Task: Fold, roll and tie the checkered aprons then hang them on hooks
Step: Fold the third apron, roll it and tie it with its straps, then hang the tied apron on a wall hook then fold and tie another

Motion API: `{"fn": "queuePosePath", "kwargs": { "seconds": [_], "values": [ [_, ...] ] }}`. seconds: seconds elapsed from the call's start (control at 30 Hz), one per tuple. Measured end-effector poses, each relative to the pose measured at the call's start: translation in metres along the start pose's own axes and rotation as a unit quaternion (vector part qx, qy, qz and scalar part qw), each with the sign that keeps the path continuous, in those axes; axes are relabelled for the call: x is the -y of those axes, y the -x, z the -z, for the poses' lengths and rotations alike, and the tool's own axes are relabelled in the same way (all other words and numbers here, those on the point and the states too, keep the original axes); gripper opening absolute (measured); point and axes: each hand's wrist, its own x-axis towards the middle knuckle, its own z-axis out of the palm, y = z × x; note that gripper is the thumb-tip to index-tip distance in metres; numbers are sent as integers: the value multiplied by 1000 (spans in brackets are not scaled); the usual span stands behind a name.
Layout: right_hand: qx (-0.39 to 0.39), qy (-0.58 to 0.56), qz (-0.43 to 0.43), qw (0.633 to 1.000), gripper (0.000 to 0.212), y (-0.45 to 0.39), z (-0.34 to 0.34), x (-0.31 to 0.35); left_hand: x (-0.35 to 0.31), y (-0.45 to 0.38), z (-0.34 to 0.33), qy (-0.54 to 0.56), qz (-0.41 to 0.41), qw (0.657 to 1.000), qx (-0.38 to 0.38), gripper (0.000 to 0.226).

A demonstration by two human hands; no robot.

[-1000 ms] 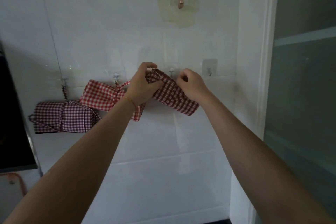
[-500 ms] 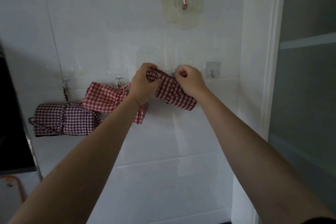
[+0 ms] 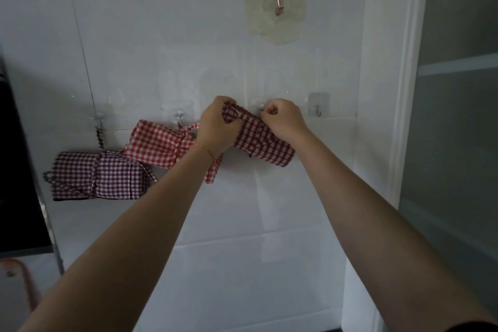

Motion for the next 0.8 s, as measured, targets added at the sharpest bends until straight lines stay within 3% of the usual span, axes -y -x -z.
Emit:
{"fn": "queuePosePath", "kwargs": {
  "seconds": [0.2,0.33,0.53,0.63,0.7,0.8],
  "values": [
    [-15,-16,-26,999,13,2,-1,3,0,3,-3,-41,-14,999,-18,45],
    [-34,-7,17,999,6,8,-3,-1,2,5,-6,-73,-21,997,8,42],
    [-89,77,71,991,8,25,-15,-20,4,12,-9,-111,-40,993,0,30],
    [-94,158,52,982,20,32,-17,-26,1,17,-10,-196,-39,980,-10,30],
    [-135,180,59,973,21,37,-14,-23,-6,22,-12,-277,-105,952,-71,28],
    [-231,96,120,961,13,58,-13,-10,-12,46,-22,-229,-275,925,-129,13]
  ]
}}
